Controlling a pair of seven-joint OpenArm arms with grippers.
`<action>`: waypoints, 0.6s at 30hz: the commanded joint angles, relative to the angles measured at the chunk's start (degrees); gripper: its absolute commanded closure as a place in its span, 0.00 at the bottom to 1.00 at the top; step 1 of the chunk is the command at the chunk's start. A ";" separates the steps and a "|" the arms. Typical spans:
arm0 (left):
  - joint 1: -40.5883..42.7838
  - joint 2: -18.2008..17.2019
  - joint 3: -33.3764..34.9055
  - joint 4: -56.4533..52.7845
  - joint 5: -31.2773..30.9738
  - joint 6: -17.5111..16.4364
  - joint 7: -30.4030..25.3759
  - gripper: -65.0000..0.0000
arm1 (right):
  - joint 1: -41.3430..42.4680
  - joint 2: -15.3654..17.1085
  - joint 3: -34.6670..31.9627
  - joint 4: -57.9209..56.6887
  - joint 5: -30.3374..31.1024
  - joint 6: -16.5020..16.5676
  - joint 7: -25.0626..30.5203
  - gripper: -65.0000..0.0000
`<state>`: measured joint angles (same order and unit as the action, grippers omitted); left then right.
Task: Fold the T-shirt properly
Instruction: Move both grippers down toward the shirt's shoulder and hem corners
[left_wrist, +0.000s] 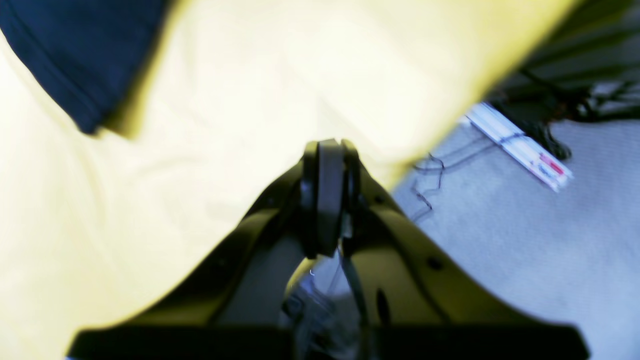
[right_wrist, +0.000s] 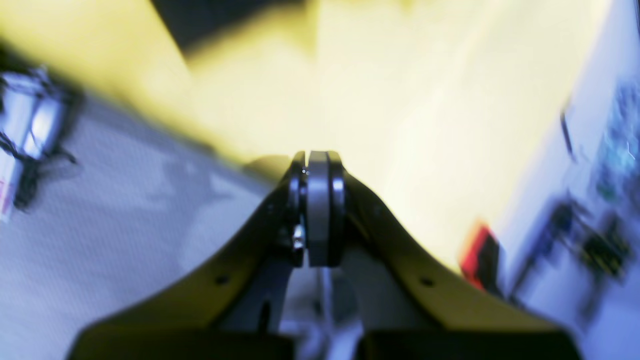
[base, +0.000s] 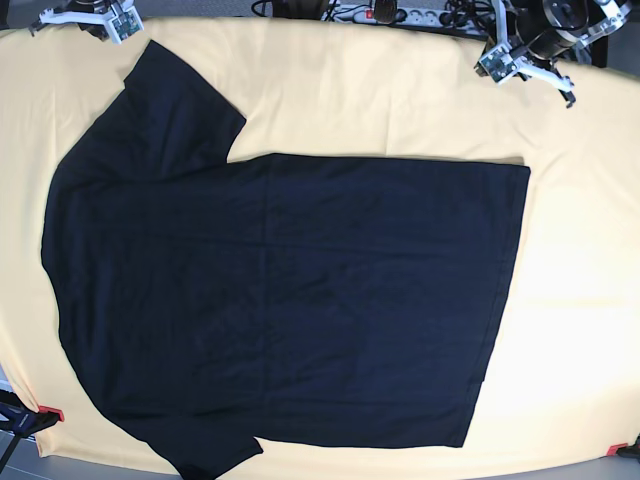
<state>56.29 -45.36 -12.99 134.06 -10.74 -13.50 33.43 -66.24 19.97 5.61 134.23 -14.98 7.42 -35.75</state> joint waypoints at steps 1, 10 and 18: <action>-0.96 -0.52 -0.33 0.94 0.33 -0.37 -0.87 1.00 | 0.63 0.22 0.44 0.77 0.76 0.59 1.33 1.00; -11.63 -6.62 -0.31 -4.04 6.54 -3.89 -7.58 1.00 | 12.74 0.20 0.39 0.77 12.74 11.47 4.26 1.00; -20.17 -11.76 -0.13 -16.61 10.34 -13.66 -20.79 1.00 | 15.65 0.20 0.39 0.77 14.21 12.57 4.76 1.00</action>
<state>36.25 -56.03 -12.69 116.77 0.27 -27.62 13.04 -50.17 19.86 5.74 134.23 -0.99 20.21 -32.27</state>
